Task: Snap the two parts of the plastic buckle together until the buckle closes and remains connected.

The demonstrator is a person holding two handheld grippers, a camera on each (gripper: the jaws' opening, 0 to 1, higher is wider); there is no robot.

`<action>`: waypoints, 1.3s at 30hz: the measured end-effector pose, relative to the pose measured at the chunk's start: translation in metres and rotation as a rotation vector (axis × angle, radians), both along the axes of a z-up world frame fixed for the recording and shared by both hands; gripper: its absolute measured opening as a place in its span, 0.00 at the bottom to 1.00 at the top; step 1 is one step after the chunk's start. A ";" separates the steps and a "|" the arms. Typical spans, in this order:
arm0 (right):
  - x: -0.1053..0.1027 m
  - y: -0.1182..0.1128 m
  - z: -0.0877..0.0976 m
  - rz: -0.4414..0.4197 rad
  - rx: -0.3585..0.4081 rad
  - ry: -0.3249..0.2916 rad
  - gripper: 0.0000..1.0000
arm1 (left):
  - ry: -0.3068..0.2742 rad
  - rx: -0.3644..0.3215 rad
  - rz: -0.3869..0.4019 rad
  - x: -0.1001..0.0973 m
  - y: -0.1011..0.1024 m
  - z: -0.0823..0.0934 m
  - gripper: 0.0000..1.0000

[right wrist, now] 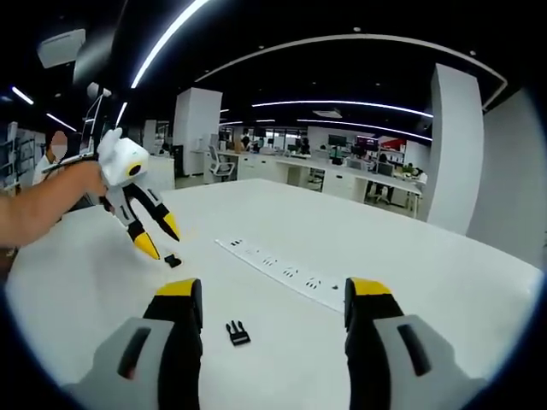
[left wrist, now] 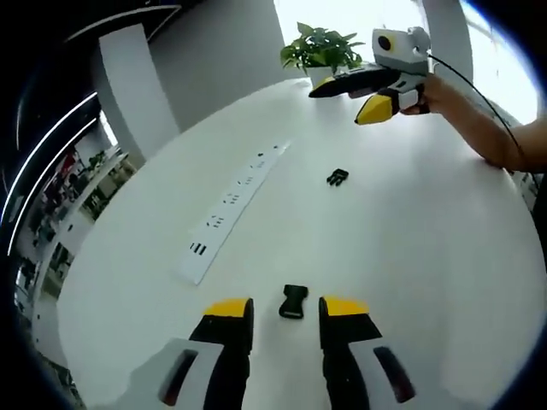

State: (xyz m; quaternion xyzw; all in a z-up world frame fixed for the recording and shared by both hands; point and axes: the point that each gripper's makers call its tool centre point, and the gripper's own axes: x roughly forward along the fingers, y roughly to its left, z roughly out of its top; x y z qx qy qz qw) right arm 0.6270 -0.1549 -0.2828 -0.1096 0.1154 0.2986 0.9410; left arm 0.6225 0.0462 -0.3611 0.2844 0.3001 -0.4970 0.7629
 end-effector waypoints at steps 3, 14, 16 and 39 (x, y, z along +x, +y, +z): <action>0.000 0.000 0.000 0.001 -0.004 -0.002 0.67 | -0.002 -0.024 -0.013 -0.001 -0.002 -0.002 0.31; 0.000 0.003 -0.004 0.017 -0.013 -0.012 0.65 | -0.011 -0.093 0.002 0.001 0.001 -0.010 0.34; -0.001 0.004 -0.005 0.021 -0.022 -0.014 0.65 | -0.003 -0.114 0.000 0.002 -0.002 -0.013 0.32; -0.020 0.033 -0.035 0.220 0.016 0.056 0.62 | 0.001 -0.177 -0.074 -0.002 -0.005 -0.014 0.23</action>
